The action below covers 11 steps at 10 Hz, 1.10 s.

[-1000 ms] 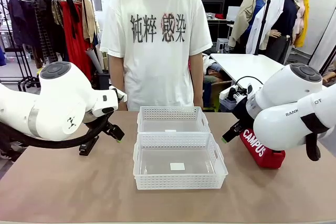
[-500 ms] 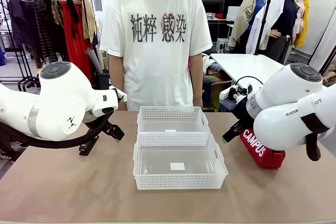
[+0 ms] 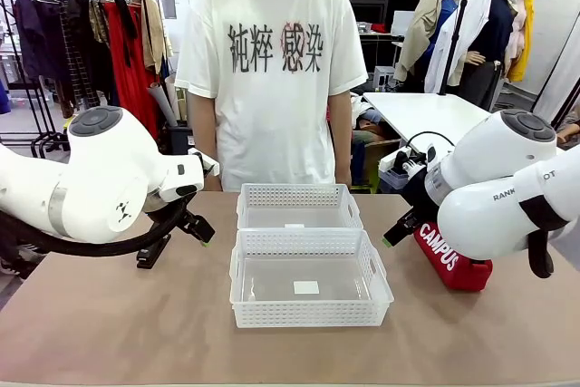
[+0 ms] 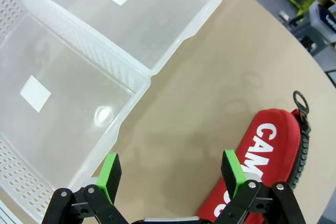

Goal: Distribute items into two baskets.
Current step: Pick up the Pencil pouch that the person points to.

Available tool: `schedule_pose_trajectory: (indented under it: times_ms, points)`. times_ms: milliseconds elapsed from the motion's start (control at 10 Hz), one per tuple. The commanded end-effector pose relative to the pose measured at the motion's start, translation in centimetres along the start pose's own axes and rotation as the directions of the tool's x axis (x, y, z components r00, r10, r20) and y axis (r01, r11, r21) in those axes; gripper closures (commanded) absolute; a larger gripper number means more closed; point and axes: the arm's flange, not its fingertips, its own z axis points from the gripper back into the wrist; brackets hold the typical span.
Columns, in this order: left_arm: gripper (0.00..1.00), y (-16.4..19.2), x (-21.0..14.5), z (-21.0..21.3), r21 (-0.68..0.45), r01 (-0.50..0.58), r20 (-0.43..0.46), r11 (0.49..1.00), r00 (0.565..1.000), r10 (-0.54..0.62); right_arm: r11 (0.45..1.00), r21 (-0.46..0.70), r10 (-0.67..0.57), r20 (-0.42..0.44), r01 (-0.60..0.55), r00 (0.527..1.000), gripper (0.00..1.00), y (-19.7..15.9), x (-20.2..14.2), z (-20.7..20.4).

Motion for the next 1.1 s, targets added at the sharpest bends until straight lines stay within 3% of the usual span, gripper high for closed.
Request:
schedule_pose_trajectory:
  times_ms: [0,1000]
  points:
    - [0.0,0.01,0.0,0.02,0.0,0.0,0.0,1.0,1.0,0.0,1.0,0.0,0.0,0.001,0.0,1.0,0.0,0.0,0.01,0.02]
    - [0.0,0.01,0.0,0.02,0.0,0.0,0.0,1.0,1.0,0.0,1.0,0.0,0.0,0.001,0.0,1.0,0.0,0.0,0.01,0.02]
